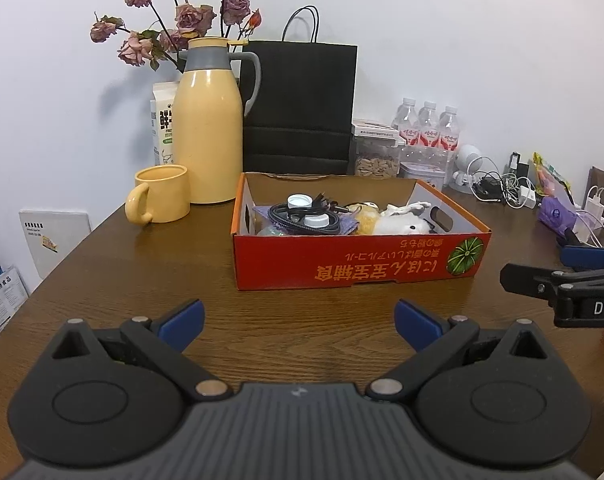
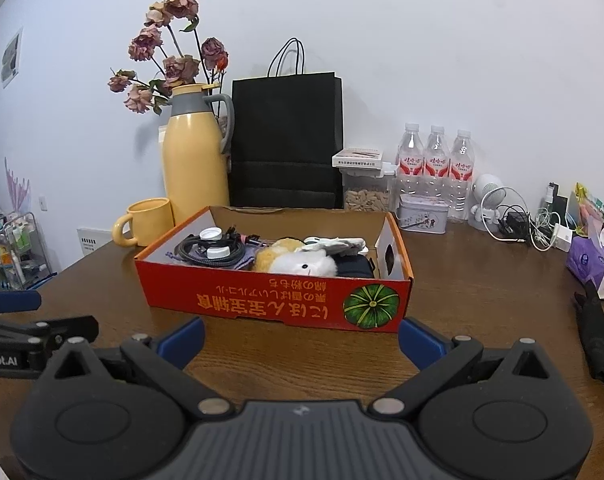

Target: Organize objects

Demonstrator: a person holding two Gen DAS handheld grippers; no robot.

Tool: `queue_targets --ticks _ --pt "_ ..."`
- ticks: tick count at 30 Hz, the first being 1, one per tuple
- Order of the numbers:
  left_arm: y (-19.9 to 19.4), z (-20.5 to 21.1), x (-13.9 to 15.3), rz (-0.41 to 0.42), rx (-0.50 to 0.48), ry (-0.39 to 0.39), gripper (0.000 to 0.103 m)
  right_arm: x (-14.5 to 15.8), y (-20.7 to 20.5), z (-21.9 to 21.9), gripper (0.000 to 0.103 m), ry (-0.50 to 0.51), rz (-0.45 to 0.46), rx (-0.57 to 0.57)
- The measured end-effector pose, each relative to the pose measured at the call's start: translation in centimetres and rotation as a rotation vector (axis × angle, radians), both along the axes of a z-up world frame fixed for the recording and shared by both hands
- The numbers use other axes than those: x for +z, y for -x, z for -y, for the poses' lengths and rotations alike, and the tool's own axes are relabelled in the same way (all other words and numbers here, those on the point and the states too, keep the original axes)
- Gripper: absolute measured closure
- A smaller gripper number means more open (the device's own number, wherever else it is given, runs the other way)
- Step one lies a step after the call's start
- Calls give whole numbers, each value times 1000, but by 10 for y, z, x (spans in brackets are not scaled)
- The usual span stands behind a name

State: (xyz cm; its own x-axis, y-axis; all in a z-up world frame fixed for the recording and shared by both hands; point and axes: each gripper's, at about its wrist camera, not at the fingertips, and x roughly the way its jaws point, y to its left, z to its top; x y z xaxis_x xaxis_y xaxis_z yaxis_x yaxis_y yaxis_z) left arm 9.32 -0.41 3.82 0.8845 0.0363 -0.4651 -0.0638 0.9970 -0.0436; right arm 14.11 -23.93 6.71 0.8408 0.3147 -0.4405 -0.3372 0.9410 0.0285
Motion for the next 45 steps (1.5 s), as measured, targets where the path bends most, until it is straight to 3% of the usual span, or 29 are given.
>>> queue_targets --ticks 45 --pt "1 3 0 7 -10 5 0 0 1 -4 0 8 -1 4"
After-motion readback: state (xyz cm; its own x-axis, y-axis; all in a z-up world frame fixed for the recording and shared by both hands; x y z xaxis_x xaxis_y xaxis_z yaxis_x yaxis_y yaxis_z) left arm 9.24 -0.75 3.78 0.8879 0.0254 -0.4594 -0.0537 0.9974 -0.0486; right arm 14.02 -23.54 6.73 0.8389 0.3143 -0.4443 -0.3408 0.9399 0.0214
